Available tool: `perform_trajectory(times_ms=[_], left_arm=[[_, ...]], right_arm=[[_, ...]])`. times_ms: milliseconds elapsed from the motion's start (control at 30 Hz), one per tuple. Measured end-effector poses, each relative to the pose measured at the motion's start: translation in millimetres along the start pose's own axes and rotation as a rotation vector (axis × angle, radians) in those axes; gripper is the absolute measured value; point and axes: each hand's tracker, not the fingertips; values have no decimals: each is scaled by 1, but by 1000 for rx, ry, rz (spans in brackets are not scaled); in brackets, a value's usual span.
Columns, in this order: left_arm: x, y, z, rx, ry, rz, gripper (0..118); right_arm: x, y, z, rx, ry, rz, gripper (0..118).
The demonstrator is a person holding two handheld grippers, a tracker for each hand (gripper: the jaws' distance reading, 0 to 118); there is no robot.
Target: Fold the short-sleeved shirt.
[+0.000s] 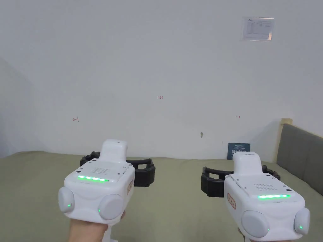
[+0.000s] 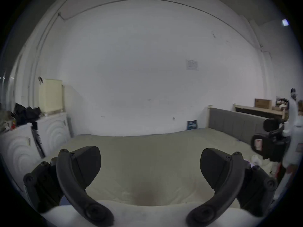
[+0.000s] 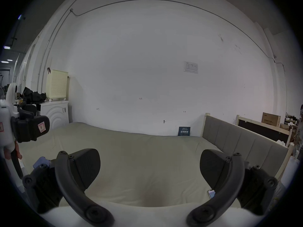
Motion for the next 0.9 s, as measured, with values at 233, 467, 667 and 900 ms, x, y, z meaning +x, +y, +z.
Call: perform_trajectory(times_ms=[233, 467, 667, 900], left_arm=[[-4, 16, 1, -66, -75, 93, 118], [10, 22, 3, -72, -13, -21, 118], [-3, 26, 1, -88, -8, 18, 118], [-4, 32, 2, -104, 44, 26, 118]], right_arm=[[2, 0, 3, -4, 8, 4, 118], [5, 2, 6, -8, 16, -7, 118], [7, 6, 8, -4, 20, -4, 118], [8, 8, 7, -8, 23, -11, 118]])
